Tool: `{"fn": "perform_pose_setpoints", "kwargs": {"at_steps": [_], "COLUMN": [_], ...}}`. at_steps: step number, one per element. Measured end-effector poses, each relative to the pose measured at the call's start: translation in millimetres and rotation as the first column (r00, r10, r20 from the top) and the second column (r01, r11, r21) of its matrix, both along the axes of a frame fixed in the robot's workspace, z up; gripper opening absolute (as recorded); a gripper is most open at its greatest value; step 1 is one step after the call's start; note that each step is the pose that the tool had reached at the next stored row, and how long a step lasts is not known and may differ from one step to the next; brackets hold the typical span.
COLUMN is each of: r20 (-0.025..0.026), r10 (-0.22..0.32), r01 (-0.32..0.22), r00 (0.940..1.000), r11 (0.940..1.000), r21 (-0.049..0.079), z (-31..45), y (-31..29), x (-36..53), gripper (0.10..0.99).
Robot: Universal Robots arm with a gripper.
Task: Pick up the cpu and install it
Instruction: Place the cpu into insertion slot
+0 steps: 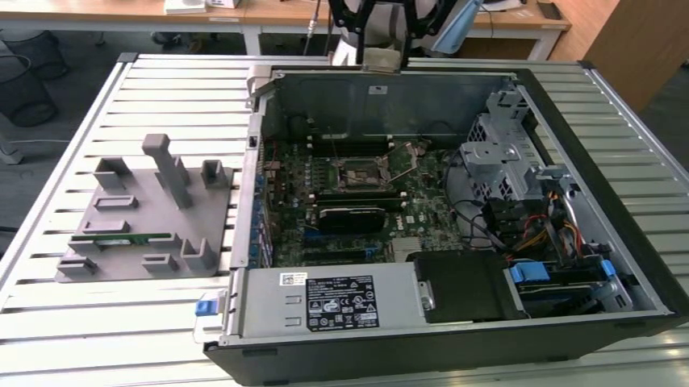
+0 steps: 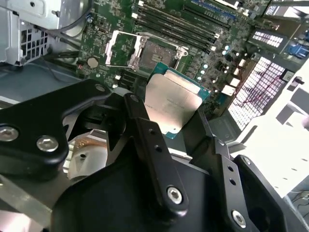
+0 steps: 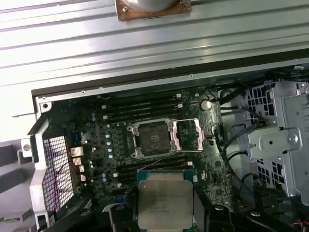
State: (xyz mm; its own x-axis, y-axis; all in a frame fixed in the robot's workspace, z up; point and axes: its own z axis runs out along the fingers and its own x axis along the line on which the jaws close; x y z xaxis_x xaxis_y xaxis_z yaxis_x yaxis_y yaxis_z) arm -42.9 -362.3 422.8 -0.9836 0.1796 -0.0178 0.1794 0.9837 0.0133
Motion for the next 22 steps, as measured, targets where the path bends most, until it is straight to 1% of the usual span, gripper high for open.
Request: {"fn": "perform_pose_setpoints", "kwargs": {"at_steps": [4, 5, 6, 15, 22], "r20": [0.0, 0.0, 0.0, 0.0, 0.0], "r10": [-0.043, -0.071, -0.087, -0.149, -0.201], "r01": [0.043, 0.071, 0.087, 0.149, 0.201], "r00": [0.9991, 0.9974, 0.9962, 0.9889, 0.9796], "r11": [0.9991, 0.9974, 0.9962, 0.9889, 0.9796], "r21": [0.0, 0.0, 0.0, 0.0, 0.0], "z": [-0.2, -0.3, -0.4, -0.6, -0.7], "y": [0.0, 0.0, 0.0, 0.0, 0.0], "x": [0.0, 0.0, 0.0, 0.0, 0.0], "gripper": [0.541, 0.541, 0.541, 0.541, 0.541]}}
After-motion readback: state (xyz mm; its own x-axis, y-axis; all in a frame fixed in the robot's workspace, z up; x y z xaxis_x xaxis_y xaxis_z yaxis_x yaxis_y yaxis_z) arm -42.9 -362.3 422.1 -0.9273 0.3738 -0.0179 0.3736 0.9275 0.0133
